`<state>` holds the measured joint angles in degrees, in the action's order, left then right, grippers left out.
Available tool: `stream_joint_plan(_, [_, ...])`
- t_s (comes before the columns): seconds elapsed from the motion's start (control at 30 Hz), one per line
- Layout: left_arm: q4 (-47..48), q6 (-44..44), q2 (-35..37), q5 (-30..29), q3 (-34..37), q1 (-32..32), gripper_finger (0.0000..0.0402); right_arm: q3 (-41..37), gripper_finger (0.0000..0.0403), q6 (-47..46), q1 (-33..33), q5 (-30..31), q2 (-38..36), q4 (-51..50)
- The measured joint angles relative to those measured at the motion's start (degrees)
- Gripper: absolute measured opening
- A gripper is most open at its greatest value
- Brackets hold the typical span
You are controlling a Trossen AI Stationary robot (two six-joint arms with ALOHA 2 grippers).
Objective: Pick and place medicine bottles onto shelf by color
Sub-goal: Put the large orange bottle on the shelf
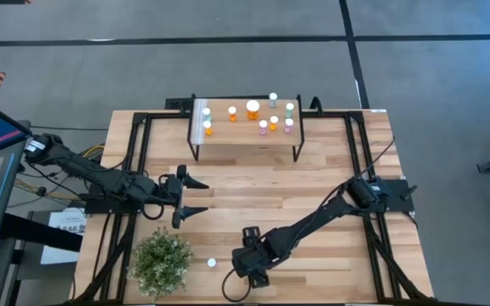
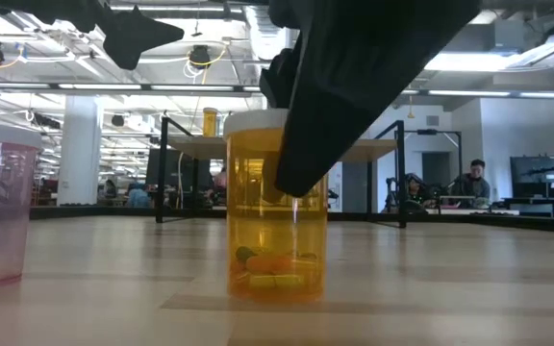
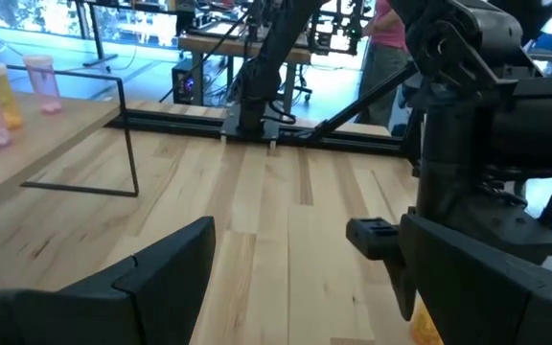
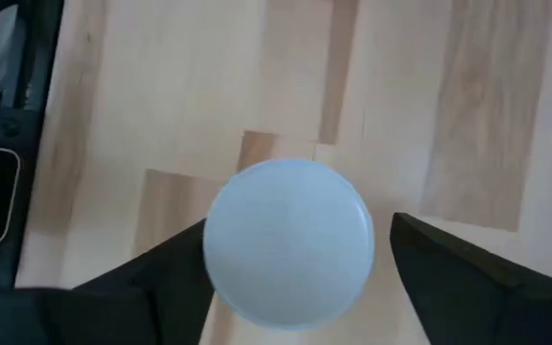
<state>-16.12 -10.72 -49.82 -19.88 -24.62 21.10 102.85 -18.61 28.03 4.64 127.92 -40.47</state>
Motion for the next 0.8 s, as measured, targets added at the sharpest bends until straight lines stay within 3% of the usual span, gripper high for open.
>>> stream_joint_plan(0.53, [0.11, -0.33, 0.0, -2.64, 0.0, -0.02, 0.0318, 0.0, 0.0226, 1.11, -0.42, -0.37, -0.56, 0.11])
stream_joint_plan(0.8, [0.09, -0.33, 0.0, -2.64, 0.0, 0.0, 0.0318, 0.04, 0.0222, 2.28, -1.17, -0.28, -3.99, -2.45])
